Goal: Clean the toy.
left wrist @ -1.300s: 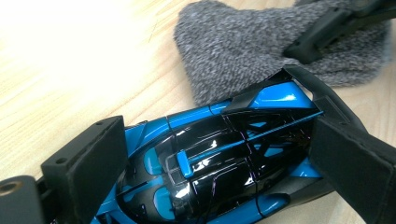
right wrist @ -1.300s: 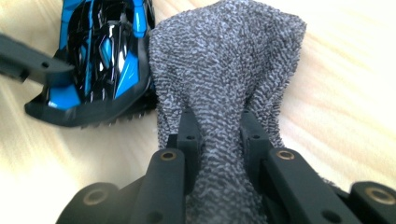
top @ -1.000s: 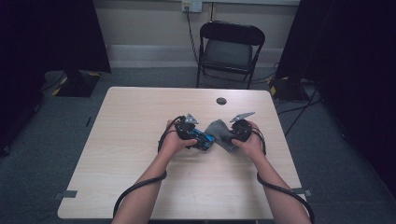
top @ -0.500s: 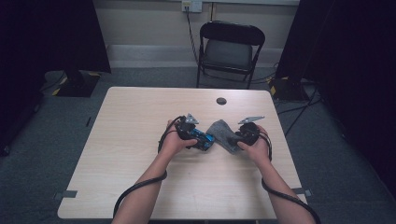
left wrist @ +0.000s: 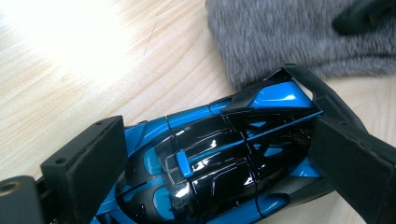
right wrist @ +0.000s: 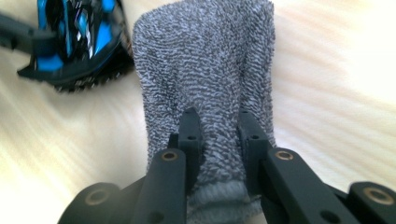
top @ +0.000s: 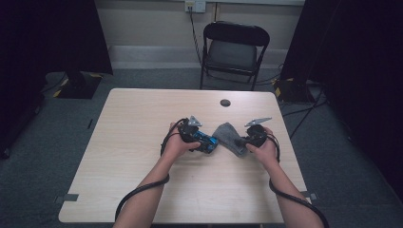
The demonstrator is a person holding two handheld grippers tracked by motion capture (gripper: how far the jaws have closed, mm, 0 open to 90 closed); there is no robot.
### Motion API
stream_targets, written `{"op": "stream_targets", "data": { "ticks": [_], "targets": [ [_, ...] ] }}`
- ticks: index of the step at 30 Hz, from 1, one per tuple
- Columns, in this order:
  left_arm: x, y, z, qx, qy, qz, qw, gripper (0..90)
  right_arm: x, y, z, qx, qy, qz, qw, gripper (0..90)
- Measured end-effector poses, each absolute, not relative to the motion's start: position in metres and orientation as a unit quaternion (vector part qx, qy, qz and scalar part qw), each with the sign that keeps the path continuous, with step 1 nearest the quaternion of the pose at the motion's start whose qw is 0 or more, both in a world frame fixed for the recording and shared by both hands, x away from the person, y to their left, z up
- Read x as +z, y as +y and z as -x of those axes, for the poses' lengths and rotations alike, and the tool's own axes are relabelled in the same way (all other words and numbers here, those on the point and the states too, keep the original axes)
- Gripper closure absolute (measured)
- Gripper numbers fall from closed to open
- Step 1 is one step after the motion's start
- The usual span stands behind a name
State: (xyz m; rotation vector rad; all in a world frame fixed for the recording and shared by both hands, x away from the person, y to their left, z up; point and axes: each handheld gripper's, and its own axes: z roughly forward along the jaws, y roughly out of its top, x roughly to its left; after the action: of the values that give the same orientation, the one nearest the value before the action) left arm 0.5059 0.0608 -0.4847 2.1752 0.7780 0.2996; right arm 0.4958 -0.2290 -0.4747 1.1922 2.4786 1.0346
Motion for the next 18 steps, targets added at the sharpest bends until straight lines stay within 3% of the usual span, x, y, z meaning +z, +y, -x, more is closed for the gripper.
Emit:
{"op": "stream_targets", "data": {
  "ticks": [6, 18],
  "targets": [
    [-0.486, 0.061, -0.505, 0.121, 0.308, -0.855, 0.400, 4.2, -0.463, -0.228, -0.514, 0.385, 0.815, -0.417, 0.113, 76.1],
    [-0.485, 0.062, -0.507, 0.115, 0.304, -0.859, 0.397, 4.5, -0.465, -0.160, -0.557, 0.368, 0.840, -0.382, 0.113, 76.0]
  ]
}}
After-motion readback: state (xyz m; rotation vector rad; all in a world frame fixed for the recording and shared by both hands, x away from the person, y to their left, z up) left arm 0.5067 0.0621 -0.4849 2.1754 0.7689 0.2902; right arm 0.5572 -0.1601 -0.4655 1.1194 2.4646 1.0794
